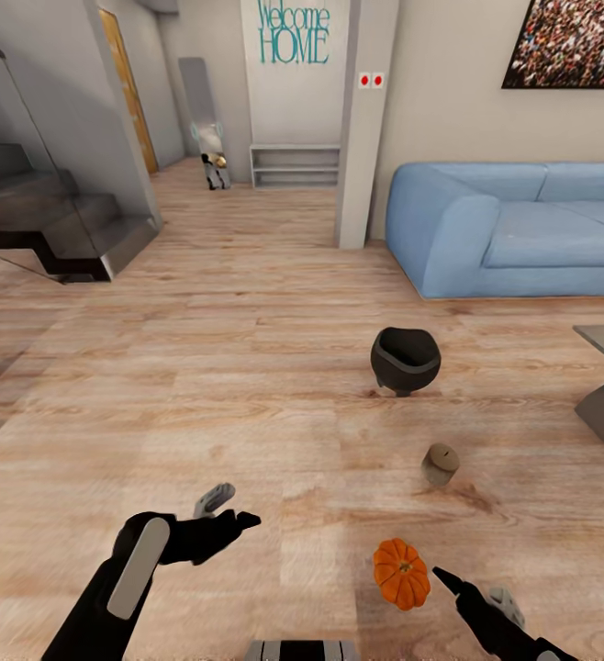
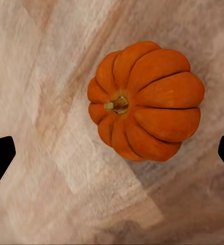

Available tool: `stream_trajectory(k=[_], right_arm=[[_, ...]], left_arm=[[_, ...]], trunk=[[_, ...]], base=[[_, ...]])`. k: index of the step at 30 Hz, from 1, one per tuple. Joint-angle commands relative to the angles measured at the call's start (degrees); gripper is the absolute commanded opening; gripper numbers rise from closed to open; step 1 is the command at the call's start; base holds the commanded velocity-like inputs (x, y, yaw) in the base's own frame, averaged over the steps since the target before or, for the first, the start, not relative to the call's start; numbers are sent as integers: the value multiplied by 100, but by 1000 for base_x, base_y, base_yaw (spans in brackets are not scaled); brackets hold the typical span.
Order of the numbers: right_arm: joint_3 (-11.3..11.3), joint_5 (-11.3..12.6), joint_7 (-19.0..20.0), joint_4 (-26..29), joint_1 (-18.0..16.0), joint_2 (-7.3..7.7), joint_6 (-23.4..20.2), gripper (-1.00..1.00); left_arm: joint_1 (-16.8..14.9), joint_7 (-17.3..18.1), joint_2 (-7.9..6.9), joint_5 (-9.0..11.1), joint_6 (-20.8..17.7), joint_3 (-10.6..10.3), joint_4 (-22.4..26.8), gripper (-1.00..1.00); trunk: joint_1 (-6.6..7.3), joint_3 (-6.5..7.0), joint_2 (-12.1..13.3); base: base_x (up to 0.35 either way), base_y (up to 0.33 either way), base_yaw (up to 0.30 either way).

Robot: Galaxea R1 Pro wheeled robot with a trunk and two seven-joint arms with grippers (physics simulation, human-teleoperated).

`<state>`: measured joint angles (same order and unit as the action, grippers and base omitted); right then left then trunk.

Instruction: Place each of the two pumpkins and all three candles from the living room inside a cabinet in the living room (use any cabinet), then make sure every cabinet is closed, and position the cauldron so it is next to a table in the living room.

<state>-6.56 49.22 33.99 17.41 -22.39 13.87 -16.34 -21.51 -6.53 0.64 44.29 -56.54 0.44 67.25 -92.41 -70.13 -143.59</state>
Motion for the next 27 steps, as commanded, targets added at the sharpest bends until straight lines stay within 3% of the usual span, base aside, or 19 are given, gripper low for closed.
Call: stream_trajectory(k=[1,6,13,27], right_arm=[[-21,97,36,0,-2,0,-56,100],[-21,214,307,-55,-2,7,-62,100],[-21,228,429,-70,-2,10,-99,100],[-21,237,442,-71,-2,2,-203,100]], left_arm=[[-2,-59,-3,180,-24,-15,21,100],[13,-59,-155,687,-31,-89,261,100],[31,-59,-252,1180,-32,-122,338,100],[33,-59,-257,1239,-32,-123,341,100]], trunk=[[-1,-27,-3],[-14,-138,-10],[-32,-293,-19],[-66,-581,-37]], base=[[0,0,0],[0,0,0],[0,0,0],[0,0,0]])
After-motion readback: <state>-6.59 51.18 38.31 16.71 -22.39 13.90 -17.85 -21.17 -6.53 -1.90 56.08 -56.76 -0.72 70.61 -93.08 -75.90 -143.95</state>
